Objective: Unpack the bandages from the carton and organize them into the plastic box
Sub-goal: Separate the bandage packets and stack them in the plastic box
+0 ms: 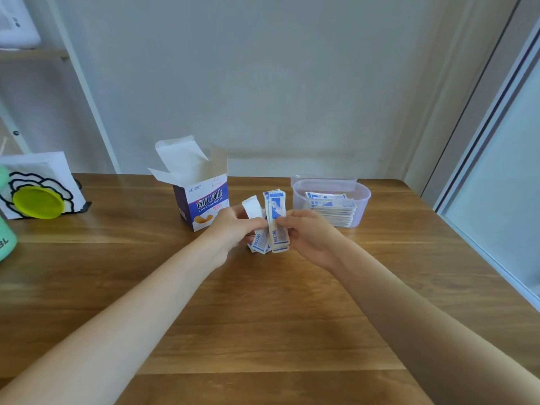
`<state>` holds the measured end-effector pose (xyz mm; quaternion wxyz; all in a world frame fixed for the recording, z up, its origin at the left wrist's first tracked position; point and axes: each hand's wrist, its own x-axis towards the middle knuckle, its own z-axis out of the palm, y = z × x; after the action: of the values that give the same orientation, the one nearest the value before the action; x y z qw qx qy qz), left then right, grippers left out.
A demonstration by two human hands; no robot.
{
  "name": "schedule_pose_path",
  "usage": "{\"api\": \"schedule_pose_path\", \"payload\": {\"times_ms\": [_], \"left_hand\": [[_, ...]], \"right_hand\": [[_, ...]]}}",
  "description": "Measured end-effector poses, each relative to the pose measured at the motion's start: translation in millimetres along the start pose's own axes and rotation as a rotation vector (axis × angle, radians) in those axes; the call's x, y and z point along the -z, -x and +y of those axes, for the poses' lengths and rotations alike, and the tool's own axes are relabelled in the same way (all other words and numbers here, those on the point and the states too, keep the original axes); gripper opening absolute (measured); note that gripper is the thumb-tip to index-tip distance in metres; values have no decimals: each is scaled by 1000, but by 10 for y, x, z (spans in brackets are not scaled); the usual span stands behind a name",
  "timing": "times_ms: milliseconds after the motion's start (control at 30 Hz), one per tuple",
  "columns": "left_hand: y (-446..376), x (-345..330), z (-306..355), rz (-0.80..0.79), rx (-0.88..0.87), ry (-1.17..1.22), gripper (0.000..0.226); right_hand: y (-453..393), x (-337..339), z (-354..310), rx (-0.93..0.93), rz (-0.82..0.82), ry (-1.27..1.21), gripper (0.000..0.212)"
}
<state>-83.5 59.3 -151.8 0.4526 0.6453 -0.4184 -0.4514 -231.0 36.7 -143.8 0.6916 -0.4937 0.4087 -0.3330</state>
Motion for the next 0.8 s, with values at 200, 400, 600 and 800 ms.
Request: {"api": "schedule_pose_path", "payload": {"times_ms": [200, 400, 600, 800], "left_hand": [[-35, 21, -23, 9, -3, 28, 57], [41, -15, 14, -102, -99, 99, 11], [25, 40, -32, -75, -222, -75, 39], [115, 66, 22, -152, -407, -380, 45]], "right_hand": [[-1, -41, 9, 32, 117, 88, 9], [-33, -16, -6, 162, 272, 71, 27], [6, 111, -135, 292, 173, 6, 35], [34, 194, -198, 318, 128, 112, 43]]}}
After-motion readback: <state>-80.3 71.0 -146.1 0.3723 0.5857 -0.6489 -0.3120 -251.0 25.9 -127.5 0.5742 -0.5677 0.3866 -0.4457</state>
